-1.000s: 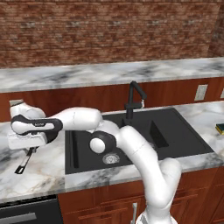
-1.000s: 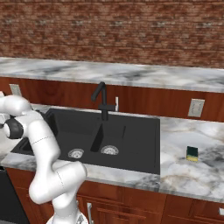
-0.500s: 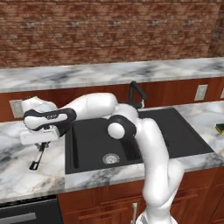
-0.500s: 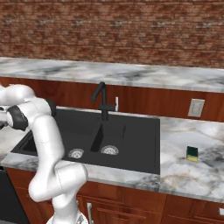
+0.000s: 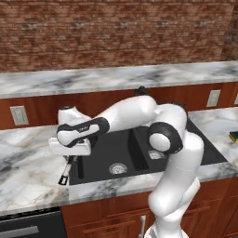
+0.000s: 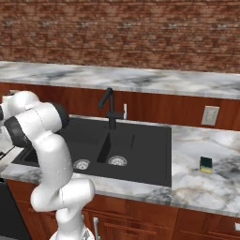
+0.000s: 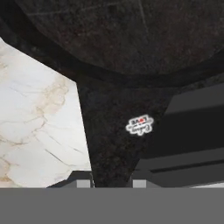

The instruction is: Pick the pan and sponge and place them into the sink. Then turn on the water.

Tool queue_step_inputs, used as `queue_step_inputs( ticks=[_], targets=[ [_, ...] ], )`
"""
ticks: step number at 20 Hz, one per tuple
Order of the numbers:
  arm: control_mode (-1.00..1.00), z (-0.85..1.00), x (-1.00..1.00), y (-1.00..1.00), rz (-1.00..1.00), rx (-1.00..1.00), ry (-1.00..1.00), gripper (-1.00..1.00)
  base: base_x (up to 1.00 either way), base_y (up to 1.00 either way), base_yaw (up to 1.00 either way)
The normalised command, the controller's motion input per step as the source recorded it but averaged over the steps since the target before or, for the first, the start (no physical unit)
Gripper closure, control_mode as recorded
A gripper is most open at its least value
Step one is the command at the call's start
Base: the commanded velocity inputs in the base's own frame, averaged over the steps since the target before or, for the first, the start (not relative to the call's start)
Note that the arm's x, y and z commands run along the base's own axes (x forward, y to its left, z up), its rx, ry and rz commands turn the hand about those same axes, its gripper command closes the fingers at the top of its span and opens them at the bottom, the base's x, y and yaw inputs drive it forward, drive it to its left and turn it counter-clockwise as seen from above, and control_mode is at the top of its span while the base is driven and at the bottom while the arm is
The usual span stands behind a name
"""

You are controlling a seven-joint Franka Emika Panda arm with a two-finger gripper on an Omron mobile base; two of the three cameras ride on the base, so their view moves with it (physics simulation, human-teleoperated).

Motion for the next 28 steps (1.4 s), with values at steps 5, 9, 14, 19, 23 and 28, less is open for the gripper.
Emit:
queue_step_inputs(
  ticks=[5, 9, 14, 19, 23, 28],
  targets=[
    [-1.00, 0.15, 0.03, -0.83, -0.05, 0.11, 0.00, 1.00, 0.00, 0.00, 0.00],
    [-1.00, 0.08, 0.16, -0.61, -0.04, 0.04, 0.00, 1.00, 0.00, 0.00, 0.00],
    [-1.00, -0.02, 0.26, -0.41, -0.05, 0.00, 0.00, 1.00, 0.00, 0.00, 0.00],
    [-1.00, -0.19, 0.50, -0.19, -0.07, 0.00, 0.03, 1.00, 0.00, 0.00, 0.00],
    [-1.00, -0.36, 0.71, -0.02, -0.07, 0.00, 0.12, 1.00, 0.00, 0.00, 0.00],
    [-1.00, -0.33, 0.60, -0.04, -0.09, 0.00, 0.07, 1.00, 0.00, 0.00, 0.00]
  ],
)
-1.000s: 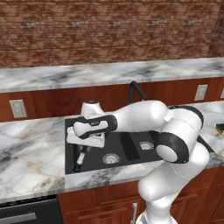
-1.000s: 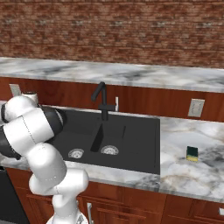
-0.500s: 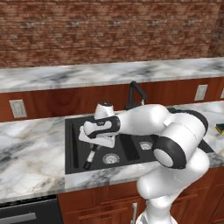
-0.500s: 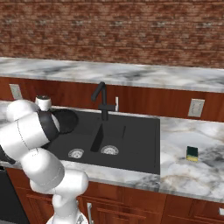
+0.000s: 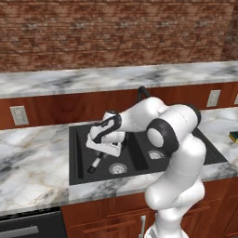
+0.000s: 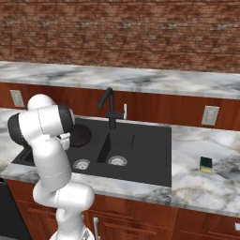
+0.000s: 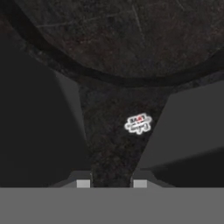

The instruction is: Pick the pan and sponge and place them into the sink. Then turn on the water.

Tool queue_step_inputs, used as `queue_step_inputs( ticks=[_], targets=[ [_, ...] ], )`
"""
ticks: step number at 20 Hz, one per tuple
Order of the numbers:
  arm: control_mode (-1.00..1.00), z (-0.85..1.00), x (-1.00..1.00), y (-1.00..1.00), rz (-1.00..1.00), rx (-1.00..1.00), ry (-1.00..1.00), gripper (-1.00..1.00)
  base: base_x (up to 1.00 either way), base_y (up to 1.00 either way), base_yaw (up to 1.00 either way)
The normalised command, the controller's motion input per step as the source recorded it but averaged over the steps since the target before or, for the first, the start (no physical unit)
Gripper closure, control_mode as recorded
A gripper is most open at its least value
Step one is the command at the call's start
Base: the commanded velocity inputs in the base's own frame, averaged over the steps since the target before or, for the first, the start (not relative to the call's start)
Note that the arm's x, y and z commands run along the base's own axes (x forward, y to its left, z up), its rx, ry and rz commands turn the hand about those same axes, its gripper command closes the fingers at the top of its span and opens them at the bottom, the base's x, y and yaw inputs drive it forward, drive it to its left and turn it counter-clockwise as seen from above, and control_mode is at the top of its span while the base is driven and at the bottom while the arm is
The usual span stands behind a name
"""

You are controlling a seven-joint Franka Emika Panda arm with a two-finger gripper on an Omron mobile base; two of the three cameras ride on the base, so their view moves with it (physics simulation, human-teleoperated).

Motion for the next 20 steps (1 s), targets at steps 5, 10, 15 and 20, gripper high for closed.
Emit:
queue_step_inputs(
  ticks=[5, 10, 15, 20],
  targets=[
    [-1.00, -0.32, 0.57, 0.00, -0.12, 0.00, 0.03, 1.00, 0.00, 0.00, 0.00],
    [-1.00, -0.47, 0.46, 0.00, -0.12, 0.00, 0.00, 1.00, 0.00, 0.00, 0.00],
    [-1.00, -0.59, 0.44, 0.00, -0.12, 0.00, 0.00, 1.00, 0.00, 0.00, 0.00],
    [-1.00, -0.53, 0.45, 0.00, -0.12, 0.00, 0.00, 1.00, 0.00, 0.00, 0.00]
  ],
)
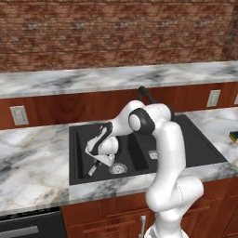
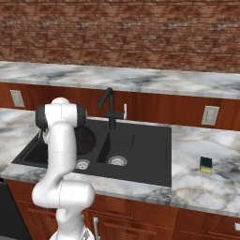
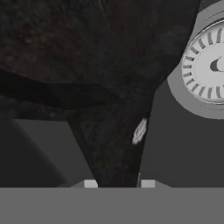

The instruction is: Pick the pan and sponge and place them into the sink. Then turn on the water.

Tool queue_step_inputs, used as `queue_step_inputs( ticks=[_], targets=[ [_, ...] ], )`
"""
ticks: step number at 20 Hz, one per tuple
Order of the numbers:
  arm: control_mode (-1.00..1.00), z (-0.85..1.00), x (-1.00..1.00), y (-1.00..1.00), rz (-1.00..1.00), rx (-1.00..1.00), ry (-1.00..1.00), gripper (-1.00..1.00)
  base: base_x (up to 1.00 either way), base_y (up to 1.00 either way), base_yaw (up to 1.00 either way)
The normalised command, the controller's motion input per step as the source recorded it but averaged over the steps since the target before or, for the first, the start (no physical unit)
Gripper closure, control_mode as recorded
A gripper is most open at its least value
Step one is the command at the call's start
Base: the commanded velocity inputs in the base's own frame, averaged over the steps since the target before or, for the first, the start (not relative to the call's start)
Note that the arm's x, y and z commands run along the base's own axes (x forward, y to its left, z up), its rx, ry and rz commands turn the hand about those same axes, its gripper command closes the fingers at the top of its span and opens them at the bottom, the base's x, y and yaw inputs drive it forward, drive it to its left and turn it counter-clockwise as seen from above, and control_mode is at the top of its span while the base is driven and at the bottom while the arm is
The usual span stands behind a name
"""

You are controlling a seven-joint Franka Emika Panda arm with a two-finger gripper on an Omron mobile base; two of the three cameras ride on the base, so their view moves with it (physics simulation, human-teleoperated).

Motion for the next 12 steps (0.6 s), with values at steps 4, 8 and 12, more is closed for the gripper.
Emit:
queue_step_inputs(
  ticks=[4, 8, 12],
  targets=[
    [-1.00, -0.45, 0.18, 0.00, -0.12, 0.00, 0.00, 1.00, 0.00, 0.00, 0.00],
    [-1.00, -0.44, 0.00, 0.00, -0.13, 0.00, 0.00, 1.00, 0.00, 0.00, 0.00],
    [-1.00, -0.38, 0.00, 0.00, -0.16, 0.00, 0.00, 1.00, 0.00, 0.00, 0.00]
  ],
)
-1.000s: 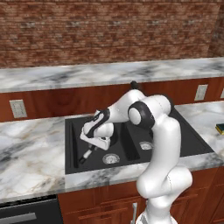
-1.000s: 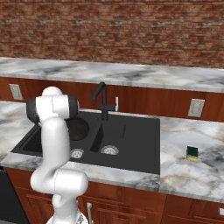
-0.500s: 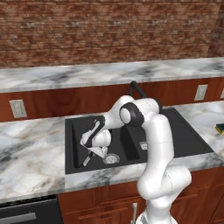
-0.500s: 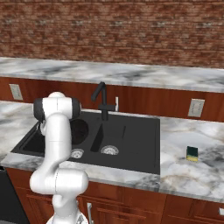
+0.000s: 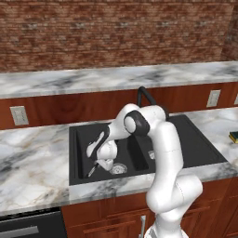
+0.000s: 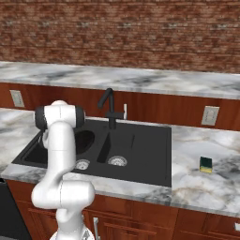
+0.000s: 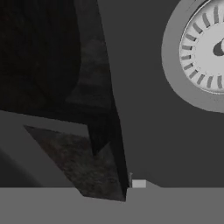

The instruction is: Pick the pan and sponge and place them into the sink. Then turn on the water.

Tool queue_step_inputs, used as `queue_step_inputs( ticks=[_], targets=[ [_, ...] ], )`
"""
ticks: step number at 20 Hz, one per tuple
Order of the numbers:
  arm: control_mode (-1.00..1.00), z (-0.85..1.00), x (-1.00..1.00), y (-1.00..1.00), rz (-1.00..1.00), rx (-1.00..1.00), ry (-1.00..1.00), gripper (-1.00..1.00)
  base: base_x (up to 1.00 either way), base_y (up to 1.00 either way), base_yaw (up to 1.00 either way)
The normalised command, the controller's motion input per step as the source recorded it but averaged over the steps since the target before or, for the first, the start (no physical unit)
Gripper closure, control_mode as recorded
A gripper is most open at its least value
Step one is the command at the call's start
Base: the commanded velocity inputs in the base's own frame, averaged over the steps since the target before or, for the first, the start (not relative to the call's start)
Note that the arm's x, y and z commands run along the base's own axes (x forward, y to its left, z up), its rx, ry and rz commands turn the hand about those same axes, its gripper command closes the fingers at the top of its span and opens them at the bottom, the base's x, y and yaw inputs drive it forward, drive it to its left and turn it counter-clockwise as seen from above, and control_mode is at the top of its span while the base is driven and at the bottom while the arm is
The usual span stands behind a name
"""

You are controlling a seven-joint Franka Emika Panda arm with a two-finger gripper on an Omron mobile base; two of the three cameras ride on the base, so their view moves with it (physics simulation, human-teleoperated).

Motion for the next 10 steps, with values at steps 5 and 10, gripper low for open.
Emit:
queue_step_inputs(
  ticks=[5, 10],
  targets=[
    [-1.00, -0.17, -0.12, 0.00, -0.23, -0.01, 0.01, 1.00, 0.00, 0.00, 0.00],
    [-1.00, -0.06, -0.29, -0.03, -0.31, -0.04, 0.13, 1.00, 0.00, 0.00, 0.00]
  ],
)
